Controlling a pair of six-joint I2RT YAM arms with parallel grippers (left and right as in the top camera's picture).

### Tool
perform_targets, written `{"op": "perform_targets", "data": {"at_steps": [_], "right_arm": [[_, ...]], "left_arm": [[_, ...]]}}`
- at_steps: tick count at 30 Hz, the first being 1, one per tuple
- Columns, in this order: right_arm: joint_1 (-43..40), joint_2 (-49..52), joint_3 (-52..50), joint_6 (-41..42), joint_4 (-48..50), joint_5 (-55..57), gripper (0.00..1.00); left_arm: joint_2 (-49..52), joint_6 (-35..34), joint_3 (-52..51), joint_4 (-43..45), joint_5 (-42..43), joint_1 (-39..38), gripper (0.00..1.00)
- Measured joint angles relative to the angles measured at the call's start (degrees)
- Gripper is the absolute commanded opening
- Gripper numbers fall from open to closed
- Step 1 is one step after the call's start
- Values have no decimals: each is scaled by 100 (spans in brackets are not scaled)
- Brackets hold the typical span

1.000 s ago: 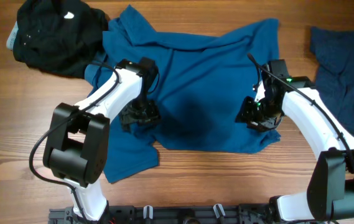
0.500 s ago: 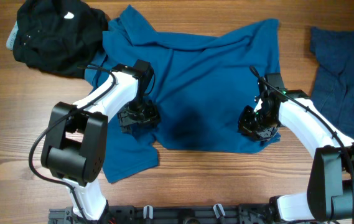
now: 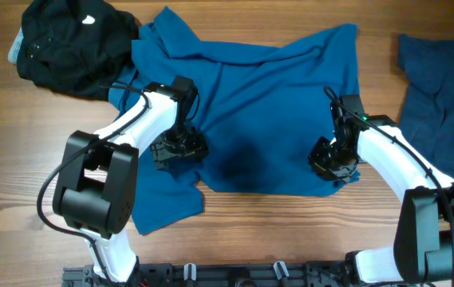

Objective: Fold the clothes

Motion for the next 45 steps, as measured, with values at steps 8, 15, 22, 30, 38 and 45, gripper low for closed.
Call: {"op": "perform_targets", "data": {"at_steps": [8, 15, 22, 30, 38, 45], "right_arm": [[0, 0, 0, 44, -66, 297, 14], [0, 0, -2, 46, -83, 472, 15], [-2, 0, -387, 170, 212, 601, 15], [-197, 0, -435, 310, 243, 546, 13], [-892, 0, -442, 321, 24, 581, 10], [-1373, 0, -446, 385, -125, 761, 9]], "left_arm": [[-2, -61, 0, 57, 131, 0, 100], [-2, -61, 0, 157, 157, 0, 100], [0, -61, 0, 249, 289, 0, 100], [-2, -61, 0, 267, 321, 0, 100], [-2, 114, 0, 350, 1032, 4, 100], [-2, 170, 0, 439, 1185, 140, 100]]}}
